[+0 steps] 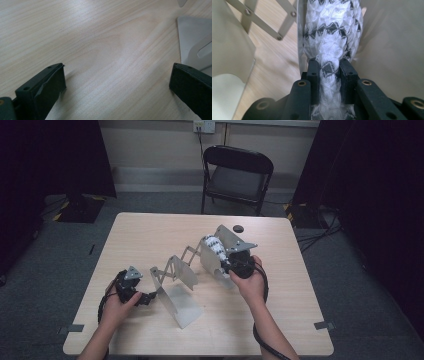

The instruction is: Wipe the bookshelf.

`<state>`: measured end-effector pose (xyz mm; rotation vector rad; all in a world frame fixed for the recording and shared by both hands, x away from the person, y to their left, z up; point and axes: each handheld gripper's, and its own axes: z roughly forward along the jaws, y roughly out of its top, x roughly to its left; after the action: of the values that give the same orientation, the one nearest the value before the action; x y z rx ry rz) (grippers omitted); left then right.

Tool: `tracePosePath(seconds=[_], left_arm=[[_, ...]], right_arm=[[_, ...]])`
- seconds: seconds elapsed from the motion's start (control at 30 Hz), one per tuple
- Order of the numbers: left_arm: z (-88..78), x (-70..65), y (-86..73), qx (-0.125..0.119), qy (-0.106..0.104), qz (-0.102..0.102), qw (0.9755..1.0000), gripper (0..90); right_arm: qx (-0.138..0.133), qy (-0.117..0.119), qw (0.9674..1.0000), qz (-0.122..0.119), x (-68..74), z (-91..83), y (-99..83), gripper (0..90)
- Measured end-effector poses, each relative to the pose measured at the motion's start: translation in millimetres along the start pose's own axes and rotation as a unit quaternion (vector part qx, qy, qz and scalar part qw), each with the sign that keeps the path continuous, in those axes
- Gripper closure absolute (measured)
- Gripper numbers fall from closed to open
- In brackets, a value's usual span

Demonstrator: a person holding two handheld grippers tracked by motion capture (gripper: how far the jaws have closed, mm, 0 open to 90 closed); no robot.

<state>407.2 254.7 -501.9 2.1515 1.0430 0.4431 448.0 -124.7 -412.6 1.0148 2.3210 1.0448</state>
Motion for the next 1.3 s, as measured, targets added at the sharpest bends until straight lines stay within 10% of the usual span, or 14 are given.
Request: tracePosePath(seconds=[0.93,1.3], left_arm=[[0.3,0.0,0.1,0.000,-0.002,0.000,1.0000,0.0],[0.3,-0.2,0.1,-0.001,-0.001,-0.001,1.0000,0.1]], right_arm=[[0.071,0.005,0.9973,0.019,1.3,33.6,-48.1,73.9],[0.042,-0.011,0.9989,0.015,-4.4,6.3,-39.4,74.0]])
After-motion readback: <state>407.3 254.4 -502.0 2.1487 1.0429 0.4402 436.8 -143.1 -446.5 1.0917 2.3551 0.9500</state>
